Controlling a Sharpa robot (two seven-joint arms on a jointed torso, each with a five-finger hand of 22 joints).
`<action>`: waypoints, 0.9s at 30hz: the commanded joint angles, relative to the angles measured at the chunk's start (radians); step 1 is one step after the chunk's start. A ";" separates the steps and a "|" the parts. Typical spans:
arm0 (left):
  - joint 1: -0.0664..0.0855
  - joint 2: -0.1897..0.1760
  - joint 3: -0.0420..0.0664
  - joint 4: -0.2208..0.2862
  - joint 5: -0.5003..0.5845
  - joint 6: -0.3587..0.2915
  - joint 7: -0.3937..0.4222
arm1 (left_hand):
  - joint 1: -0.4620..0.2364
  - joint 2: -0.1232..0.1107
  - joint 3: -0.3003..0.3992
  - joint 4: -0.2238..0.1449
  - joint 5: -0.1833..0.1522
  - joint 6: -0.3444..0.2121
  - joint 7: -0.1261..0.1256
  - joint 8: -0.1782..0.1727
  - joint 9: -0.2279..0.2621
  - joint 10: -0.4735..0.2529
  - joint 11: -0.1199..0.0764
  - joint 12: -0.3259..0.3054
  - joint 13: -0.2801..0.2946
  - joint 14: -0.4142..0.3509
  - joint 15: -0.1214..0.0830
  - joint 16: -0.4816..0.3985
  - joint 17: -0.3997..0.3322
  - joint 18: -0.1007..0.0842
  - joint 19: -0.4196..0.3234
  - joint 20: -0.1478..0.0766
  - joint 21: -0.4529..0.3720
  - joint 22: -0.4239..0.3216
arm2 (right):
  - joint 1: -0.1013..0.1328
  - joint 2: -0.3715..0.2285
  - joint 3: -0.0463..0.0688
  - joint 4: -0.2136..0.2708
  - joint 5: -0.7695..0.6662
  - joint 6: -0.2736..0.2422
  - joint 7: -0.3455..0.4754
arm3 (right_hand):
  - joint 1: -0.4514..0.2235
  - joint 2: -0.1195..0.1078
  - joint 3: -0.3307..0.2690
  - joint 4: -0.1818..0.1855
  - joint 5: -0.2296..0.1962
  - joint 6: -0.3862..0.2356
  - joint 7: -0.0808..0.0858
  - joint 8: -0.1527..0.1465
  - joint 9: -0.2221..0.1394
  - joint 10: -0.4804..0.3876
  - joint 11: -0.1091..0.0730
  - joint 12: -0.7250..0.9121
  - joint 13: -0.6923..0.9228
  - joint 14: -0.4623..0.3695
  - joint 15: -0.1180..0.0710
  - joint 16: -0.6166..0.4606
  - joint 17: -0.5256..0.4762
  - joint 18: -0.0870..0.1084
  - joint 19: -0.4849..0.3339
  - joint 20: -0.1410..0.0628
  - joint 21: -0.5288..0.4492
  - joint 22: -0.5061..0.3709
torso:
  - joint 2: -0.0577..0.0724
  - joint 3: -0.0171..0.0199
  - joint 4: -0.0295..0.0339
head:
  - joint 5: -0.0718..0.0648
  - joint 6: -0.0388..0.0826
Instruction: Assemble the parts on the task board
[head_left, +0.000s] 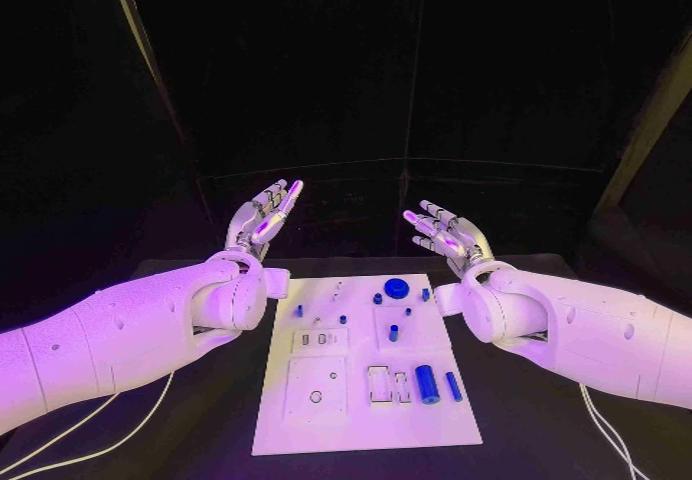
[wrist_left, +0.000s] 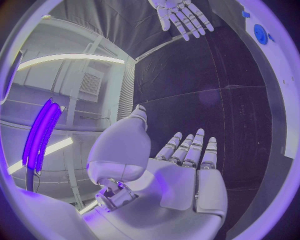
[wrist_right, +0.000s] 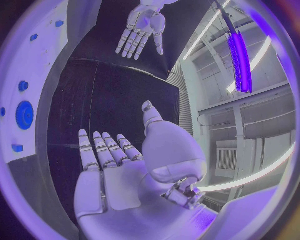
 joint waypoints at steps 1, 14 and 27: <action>0.009 0.006 -0.001 -0.013 -0.001 0.108 0.062 | 0.035 0.004 -0.001 0.011 0.006 0.018 0.075 0.007 0.002 0.017 0.009 0.008 0.002 0.020 0.006 0.007 0.003 0.025 0.010 0.014 0.008 0.003 | 0.014 0.010 -0.002 -0.026 -0.120 0.185 -0.078 | 0.140 0.017 0.004 -0.068 -0.003 0.104 0.136 0.016 0.011 0.145 0.027 0.021 0.012 0.203 0.019 0.033 0.016 0.051 0.159 0.007 0.036 0.019 | 0.000 -0.0001 -0.0002 | 0.000 0.000; 0.010 -0.055 -0.002 -0.001 -0.001 0.140 0.071 | 0.137 0.028 -0.018 -0.009 0.005 0.340 0.114 0.064 0.030 0.519 0.060 0.094 0.039 0.524 0.013 0.135 0.065 0.024 0.568 0.013 0.224 0.099 | 0.043 -0.003 -0.004 -0.102 -0.442 0.084 -0.059 | 0.253 0.022 0.087 -0.251 -0.012 0.671 0.082 0.097 0.041 0.703 -0.039 0.098 0.029 0.724 -0.067 0.107 0.033 0.119 0.519 -0.022 0.147 0.044 | 0.020 -0.0032 -0.0043 | 0.005 0.000; 0.010 -0.109 -0.002 0.091 -0.001 0.173 0.055 | 0.272 0.040 -0.033 -0.079 0.005 0.633 0.081 0.117 0.039 0.787 -0.004 0.120 0.044 0.788 -0.065 0.182 0.151 0.041 0.836 -0.047 0.288 0.099 | 0.081 -0.010 -0.003 -0.091 -0.819 0.150 -0.166 | 0.243 -0.011 0.145 -0.277 0.011 0.787 0.048 0.085 0.043 0.877 -0.096 0.072 0.036 0.961 -0.147 0.140 0.078 0.118 0.701 -0.111 0.251 0.076 | 0.061 0.0051 -0.0039 | 0.007 0.015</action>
